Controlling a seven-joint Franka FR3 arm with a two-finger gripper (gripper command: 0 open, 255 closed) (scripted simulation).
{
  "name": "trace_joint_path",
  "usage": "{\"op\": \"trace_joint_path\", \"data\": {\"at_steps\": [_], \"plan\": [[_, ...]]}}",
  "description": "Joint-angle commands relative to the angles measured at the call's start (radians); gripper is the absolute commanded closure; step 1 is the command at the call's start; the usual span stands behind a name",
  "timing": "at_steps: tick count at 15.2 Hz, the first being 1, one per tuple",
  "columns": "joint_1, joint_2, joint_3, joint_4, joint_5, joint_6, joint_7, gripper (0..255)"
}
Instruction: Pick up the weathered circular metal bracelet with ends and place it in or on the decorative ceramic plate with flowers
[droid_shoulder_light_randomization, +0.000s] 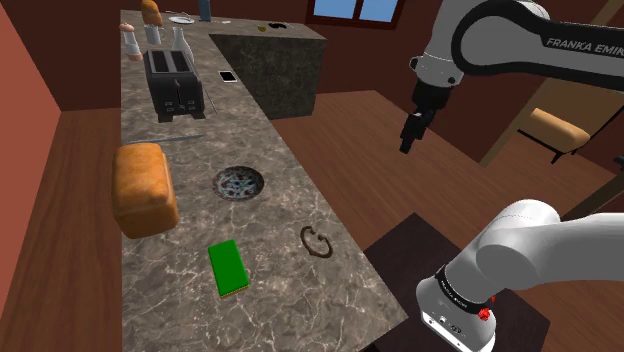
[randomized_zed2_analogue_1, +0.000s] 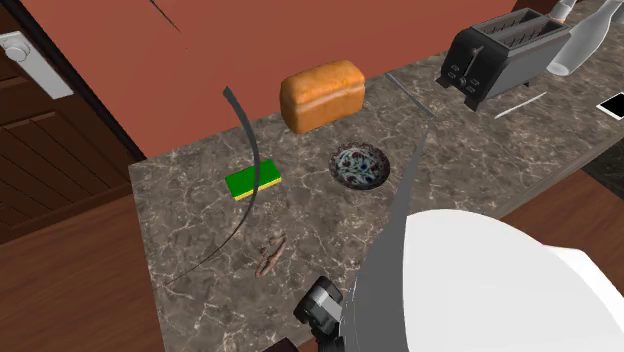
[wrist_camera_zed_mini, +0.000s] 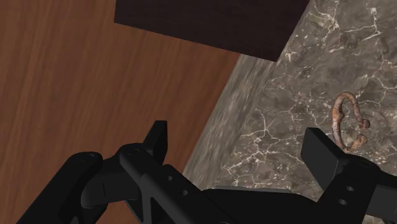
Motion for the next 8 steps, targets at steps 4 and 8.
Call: {"op": "trace_joint_path", "data": {"at_steps": [4, 8], "plan": [[0.027, 0.014, 0.053, -0.052, 0.039, 0.072, 0.055, 0], [0.064, 0.055, 0.127, -0.104, 0.089, 0.174, 0.128, 0]]}}
